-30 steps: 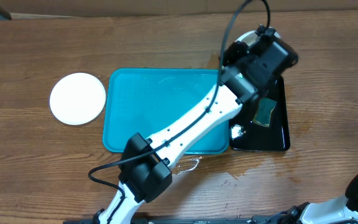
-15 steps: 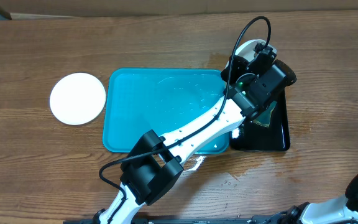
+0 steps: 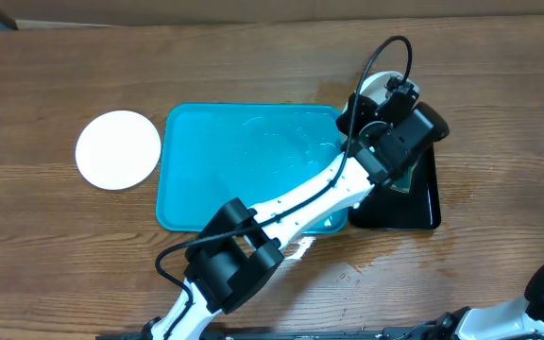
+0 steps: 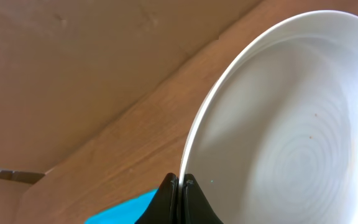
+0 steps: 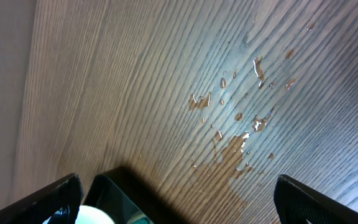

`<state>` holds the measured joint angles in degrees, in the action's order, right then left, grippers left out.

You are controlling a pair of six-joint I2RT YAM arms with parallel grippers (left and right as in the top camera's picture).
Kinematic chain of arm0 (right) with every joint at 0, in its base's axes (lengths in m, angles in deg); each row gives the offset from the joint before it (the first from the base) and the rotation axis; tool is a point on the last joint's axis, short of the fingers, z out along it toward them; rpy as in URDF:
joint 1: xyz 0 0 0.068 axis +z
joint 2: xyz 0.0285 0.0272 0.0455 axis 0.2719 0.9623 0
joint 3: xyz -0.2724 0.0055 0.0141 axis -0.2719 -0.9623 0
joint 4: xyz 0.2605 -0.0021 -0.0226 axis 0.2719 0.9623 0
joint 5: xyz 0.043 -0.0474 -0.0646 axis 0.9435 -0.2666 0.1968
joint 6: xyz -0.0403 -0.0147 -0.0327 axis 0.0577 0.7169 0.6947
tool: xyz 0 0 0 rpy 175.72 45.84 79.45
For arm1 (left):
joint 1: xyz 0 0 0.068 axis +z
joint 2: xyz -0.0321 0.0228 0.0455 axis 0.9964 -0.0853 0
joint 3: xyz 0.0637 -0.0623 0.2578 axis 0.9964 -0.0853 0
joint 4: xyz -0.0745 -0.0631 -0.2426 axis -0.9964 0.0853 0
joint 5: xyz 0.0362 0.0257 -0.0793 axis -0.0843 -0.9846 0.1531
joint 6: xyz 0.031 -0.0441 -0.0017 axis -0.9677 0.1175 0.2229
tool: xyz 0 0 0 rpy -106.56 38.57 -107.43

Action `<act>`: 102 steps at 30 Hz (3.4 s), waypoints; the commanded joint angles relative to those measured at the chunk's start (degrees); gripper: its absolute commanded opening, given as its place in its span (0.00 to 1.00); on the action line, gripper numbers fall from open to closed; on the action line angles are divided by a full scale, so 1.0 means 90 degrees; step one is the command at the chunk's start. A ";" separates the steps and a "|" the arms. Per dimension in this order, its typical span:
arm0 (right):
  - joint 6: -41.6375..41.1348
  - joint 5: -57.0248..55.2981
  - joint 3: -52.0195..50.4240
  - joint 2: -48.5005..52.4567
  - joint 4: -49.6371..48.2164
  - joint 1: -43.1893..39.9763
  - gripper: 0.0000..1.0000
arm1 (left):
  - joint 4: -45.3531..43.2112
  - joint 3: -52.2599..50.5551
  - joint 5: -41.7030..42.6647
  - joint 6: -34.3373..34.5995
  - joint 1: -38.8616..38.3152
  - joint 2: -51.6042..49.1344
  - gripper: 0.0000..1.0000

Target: Clean dirty plates on tray and stack at the side

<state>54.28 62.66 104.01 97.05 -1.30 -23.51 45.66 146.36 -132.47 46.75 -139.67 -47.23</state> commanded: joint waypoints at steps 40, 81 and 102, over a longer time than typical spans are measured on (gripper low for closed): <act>-0.0027 0.0036 0.0175 -0.0192 -0.0012 -0.0012 1.00 | -0.5144 -0.0889 -0.2074 -0.3973 -0.0668 -0.0032 0.04; -0.0027 0.0036 0.0175 -0.0192 -0.0012 -0.0012 1.00 | 0.0423 -0.0614 0.2759 0.0942 0.2237 0.2475 0.04; -0.0029 0.0036 0.0175 -0.0192 -0.0012 -0.0012 1.00 | 0.4648 -0.0629 0.6766 0.1426 0.8116 0.2130 0.04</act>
<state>54.25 62.68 104.01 97.05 -1.25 -23.51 87.27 140.48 -74.59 57.72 -70.14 -25.18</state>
